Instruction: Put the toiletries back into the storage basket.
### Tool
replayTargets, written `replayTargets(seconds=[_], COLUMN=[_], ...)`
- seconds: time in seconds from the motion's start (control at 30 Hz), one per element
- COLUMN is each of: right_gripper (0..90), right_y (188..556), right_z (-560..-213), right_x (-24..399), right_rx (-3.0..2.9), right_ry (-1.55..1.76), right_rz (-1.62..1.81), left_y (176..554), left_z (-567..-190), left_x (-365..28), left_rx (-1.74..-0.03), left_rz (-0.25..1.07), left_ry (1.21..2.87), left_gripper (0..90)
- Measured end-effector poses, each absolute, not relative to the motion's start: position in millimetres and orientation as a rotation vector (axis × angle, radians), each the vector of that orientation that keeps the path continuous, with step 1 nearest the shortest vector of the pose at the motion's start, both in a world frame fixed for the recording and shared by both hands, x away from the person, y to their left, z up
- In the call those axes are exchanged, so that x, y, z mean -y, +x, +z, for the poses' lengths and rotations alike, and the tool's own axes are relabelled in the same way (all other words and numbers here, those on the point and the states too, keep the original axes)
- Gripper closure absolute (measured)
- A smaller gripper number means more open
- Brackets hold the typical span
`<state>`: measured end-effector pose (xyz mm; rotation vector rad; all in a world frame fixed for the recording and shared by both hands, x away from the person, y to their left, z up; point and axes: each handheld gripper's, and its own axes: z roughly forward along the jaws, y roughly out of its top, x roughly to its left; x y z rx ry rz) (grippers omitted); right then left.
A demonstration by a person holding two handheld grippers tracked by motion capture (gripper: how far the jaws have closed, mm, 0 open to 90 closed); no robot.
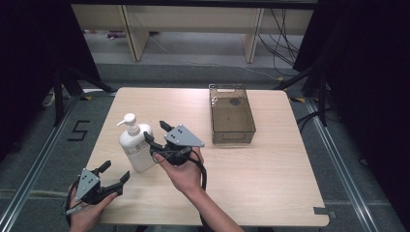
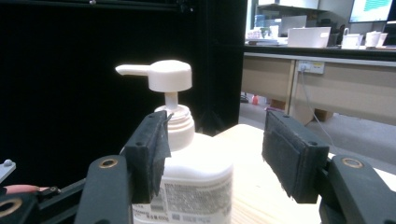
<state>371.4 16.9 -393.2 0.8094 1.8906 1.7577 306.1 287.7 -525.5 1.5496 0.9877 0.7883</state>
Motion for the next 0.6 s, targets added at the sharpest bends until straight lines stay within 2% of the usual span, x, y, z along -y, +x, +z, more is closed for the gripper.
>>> replayTargets(seconds=[0.6], right_gripper=[42.5], right_y=[387.4], right_z=[-389.7], right_x=[-54.5], right_rx=[-1.959], right_ry=[0.790], right_rz=[1.734], left_y=[307.0], left_z=[-526.4], left_x=[-287.4], left_rx=[-0.978], left_rz=[0.791], left_ry=[1.534], left_gripper=[18.0])
